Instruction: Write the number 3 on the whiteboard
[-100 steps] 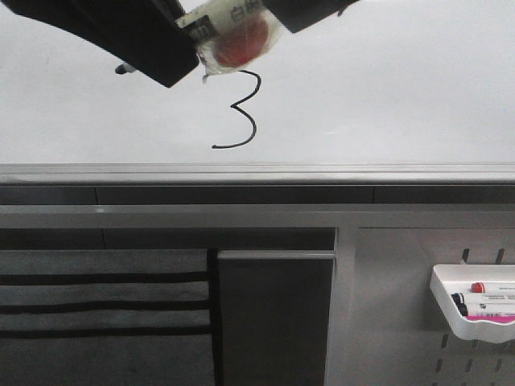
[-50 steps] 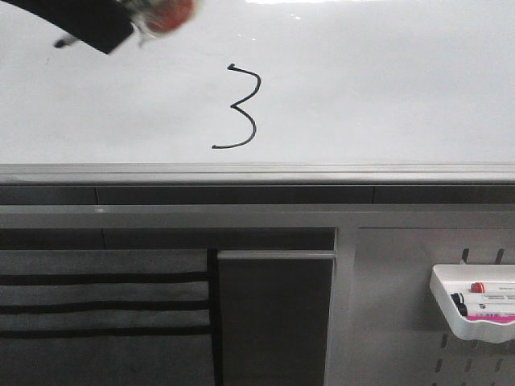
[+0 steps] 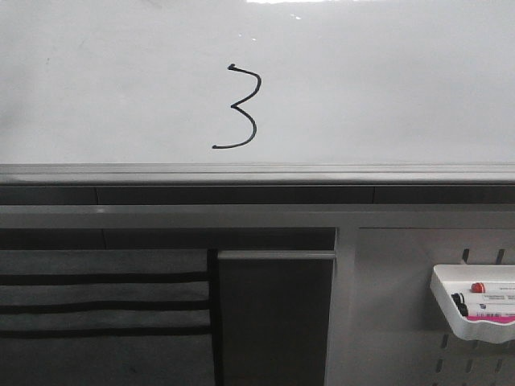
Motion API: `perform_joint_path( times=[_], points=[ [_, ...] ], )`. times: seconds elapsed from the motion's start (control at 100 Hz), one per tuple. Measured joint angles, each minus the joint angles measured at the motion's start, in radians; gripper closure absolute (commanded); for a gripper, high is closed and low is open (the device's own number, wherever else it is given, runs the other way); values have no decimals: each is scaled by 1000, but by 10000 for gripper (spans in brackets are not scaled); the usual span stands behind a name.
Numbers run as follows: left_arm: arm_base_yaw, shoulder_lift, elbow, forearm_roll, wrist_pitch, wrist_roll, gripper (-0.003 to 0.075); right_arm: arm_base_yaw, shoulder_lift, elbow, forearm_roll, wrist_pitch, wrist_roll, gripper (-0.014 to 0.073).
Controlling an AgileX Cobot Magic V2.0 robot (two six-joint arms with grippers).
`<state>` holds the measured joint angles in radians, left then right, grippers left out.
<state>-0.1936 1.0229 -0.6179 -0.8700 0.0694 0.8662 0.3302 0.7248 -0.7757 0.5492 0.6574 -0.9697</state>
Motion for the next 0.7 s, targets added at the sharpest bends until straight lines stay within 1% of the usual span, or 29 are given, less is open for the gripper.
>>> perform_joint_path(
  times=[0.08, 0.24, 0.35, 0.46, 0.7],
  points=[
    [0, 45, 14, -38, -69, -2, 661, 0, 0, 19, 0, 0, 7, 186],
    [0, 150, -17, -60, -107, -2, 661, 0, 0, 33, 7, -2, 10, 186],
    [0, 232, -64, -63, -104, -2, 661, 0, 0, 33, 6, -4, 10, 186],
    [0, 295, -111, -63, -69, -2, 661, 0, 0, 33, 8, -4, 10, 186],
    [0, 356, -160, -63, -54, -2, 656, 0, 0, 33, 8, -5, 10, 186]
  ],
)
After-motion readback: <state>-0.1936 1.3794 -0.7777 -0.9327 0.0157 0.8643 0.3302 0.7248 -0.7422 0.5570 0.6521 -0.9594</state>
